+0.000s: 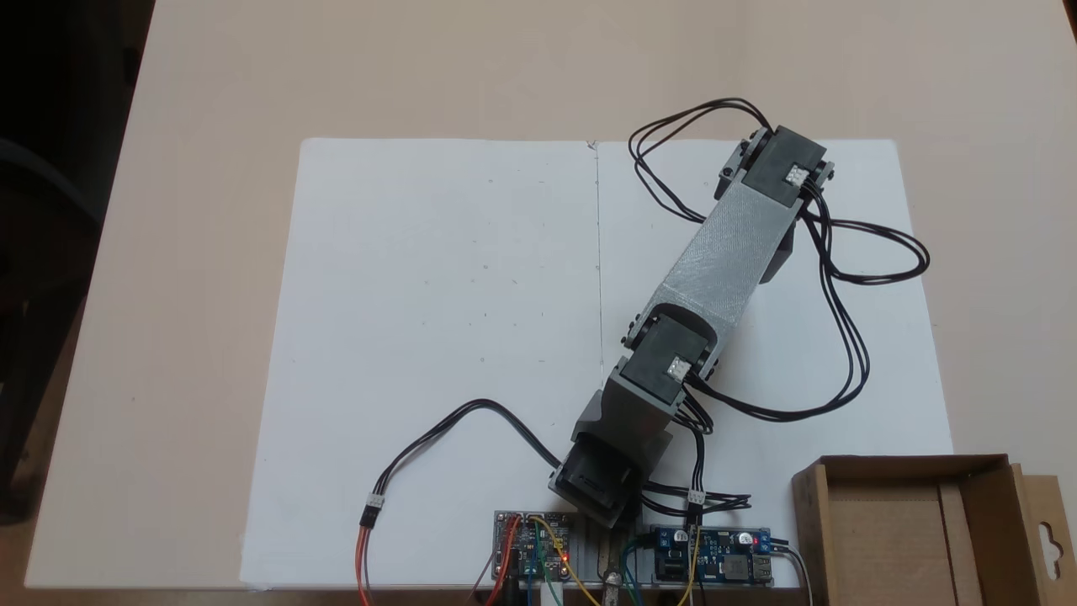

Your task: Grasp a green dice and put it in the bin.

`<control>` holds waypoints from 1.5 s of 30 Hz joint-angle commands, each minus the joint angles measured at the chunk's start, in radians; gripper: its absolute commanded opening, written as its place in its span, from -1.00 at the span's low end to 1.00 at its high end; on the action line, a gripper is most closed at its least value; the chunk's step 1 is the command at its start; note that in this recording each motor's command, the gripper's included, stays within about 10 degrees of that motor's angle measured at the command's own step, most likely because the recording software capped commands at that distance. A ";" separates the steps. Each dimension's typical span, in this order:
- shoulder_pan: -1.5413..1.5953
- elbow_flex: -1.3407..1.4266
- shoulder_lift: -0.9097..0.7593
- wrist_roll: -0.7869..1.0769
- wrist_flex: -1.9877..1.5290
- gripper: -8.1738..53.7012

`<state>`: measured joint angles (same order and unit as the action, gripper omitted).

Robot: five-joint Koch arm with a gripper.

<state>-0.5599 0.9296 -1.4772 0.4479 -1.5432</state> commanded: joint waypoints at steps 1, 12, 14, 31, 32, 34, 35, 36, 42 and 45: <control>0.006 -0.029 -0.017 0.074 0.041 0.66; 0.043 0.084 -0.015 0.075 0.150 0.66; 0.043 0.091 -0.015 0.075 0.155 0.66; 0.043 0.173 0.058 0.077 0.298 0.65; 0.043 0.192 0.061 0.075 0.318 0.65; 0.043 0.225 0.064 0.077 0.354 0.63; 0.043 0.244 0.066 0.077 0.371 0.63; 0.043 0.258 0.069 0.077 0.387 0.63; 0.043 0.301 0.091 0.077 0.449 0.62; 0.046 0.301 0.106 0.077 0.471 0.62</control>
<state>-0.5047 1.2487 -1.3637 0.4479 -1.0891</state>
